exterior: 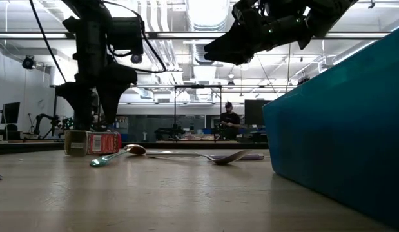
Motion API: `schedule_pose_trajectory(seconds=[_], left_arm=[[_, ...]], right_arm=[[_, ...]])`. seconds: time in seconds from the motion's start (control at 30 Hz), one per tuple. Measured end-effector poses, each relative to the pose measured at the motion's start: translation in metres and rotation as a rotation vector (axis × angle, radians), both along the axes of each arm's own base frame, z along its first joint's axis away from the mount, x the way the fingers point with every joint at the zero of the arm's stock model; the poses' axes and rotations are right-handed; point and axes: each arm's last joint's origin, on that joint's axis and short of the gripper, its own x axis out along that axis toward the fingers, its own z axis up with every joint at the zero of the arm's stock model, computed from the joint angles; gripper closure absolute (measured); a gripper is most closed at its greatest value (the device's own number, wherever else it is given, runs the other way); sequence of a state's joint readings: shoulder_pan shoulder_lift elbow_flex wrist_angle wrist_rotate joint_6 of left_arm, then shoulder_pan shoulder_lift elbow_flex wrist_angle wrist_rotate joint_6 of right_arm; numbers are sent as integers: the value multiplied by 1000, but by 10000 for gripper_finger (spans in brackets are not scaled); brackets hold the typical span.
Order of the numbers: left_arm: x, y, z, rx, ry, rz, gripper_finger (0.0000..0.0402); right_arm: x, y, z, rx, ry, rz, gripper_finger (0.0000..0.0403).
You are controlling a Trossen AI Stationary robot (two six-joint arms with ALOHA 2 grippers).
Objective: Pick & Place Food Item
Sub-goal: Put the red seasoning can into the blue bin
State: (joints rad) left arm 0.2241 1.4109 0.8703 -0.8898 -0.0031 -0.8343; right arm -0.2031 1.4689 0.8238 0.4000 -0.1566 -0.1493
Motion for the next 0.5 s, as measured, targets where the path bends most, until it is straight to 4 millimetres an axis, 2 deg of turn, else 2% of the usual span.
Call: schedule_pose_trajectory(seconds=[0.17,0.5], left_arm=[[0,0,0,2,1,-11,4],[-2,1,-2,29,17,-7,13]], right_arm=[[0,0,0,0,0,0,87],[0,0,0,0,0,0,87]])
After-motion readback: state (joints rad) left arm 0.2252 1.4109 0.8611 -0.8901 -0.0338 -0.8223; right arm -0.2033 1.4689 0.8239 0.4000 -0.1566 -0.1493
